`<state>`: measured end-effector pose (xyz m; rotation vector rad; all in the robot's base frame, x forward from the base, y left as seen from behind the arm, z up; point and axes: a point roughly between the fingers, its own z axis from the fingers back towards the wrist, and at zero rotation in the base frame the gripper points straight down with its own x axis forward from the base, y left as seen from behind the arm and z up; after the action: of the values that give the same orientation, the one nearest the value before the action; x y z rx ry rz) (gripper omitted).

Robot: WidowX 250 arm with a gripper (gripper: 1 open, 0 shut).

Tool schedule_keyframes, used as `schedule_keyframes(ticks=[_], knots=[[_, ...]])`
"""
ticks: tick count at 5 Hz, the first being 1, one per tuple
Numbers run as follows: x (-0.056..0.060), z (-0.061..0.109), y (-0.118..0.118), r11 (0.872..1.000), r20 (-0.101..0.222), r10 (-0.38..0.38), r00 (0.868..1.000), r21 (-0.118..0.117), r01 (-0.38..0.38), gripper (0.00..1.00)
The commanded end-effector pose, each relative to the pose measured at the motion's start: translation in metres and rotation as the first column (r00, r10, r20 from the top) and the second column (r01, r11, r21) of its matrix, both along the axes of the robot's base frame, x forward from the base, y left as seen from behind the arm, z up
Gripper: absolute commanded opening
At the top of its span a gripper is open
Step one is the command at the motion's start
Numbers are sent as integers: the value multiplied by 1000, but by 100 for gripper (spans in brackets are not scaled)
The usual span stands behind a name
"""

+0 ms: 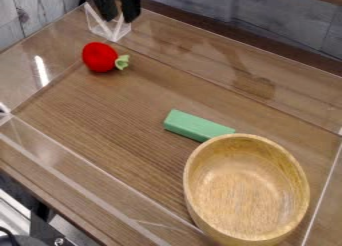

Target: Move the red fruit to the right

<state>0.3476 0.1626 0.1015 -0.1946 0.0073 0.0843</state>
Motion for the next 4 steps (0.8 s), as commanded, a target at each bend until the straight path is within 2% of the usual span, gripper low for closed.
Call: schedule_keyframes(ticks=[1, 2, 4], knots=[[5, 15, 17, 999, 52, -14, 999, 52, 11, 100], [0, -2, 34, 998, 26, 2, 1000, 62, -4, 100], [-4, -43, 39, 996, -17, 37, 999, 87, -35, 100]])
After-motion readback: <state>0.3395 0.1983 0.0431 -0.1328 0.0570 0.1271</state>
